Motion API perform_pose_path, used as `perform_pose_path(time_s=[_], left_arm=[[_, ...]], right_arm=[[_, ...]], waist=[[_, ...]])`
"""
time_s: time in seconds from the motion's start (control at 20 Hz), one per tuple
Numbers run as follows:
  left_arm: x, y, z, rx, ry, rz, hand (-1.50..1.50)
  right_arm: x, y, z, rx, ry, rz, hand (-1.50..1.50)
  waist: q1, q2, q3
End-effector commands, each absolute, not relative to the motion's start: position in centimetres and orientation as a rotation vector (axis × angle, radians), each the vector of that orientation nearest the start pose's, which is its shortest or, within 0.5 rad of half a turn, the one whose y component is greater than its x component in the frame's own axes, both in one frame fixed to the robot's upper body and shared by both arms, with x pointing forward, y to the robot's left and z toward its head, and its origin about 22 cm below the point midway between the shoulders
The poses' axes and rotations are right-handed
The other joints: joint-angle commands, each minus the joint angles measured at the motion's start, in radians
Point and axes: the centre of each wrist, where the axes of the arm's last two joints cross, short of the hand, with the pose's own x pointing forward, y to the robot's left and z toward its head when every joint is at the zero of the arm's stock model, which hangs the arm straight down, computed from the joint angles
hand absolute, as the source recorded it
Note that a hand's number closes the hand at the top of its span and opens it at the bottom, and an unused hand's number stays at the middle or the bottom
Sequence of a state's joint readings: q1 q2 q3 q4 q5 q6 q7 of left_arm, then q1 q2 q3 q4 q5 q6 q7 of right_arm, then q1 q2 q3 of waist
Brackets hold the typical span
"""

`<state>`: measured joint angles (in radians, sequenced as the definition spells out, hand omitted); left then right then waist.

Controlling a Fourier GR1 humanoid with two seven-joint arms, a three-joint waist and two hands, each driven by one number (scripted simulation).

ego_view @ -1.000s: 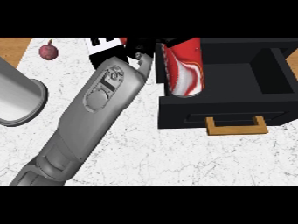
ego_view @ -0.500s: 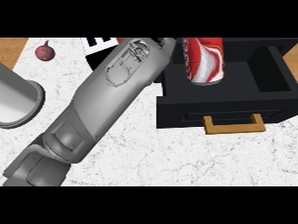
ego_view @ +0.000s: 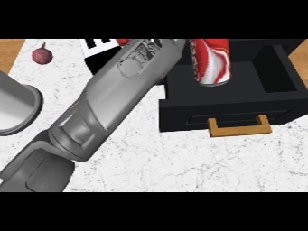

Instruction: Pick up the can, place it into the drawer and close the drawer

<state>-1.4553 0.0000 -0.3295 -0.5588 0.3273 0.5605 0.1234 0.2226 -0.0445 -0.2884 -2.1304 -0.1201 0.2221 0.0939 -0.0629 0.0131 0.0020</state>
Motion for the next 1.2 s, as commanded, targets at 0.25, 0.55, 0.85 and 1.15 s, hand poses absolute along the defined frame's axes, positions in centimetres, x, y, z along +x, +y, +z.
perform_pose_path(time_s=[0.25, 0.55, 0.85, 1.15], left_arm=[[42.6, -2.2, 22.9, 0.109, -1.756, -0.266, 1.50], [43.1, -1.2, 20.0, 0.209, -1.787, -0.260, 1.50], [42.9, -1.5, 19.6, 0.245, -1.764, -0.270, 1.50], [43.4, -0.2, 17.0, 0.314, -1.780, -0.280, -1.50]], right_arm=[[17.1, -28.8, 10.1, -0.160, -1.860, -0.004, -1.50], [18.0, -29.5, 10.1, -0.165, -1.858, 0.010, -1.50], [17.7, -29.2, 11.1, -0.133, -1.862, 0.022, -1.50], [18.2, -28.8, 10.7, -0.119, -1.886, 0.029, -1.50]], waist=[[-0.008, 0.003, 0.000], [-0.033, 0.014, 0.001], [-0.049, 0.011, 0.001], [-0.068, 0.022, 0.001]])
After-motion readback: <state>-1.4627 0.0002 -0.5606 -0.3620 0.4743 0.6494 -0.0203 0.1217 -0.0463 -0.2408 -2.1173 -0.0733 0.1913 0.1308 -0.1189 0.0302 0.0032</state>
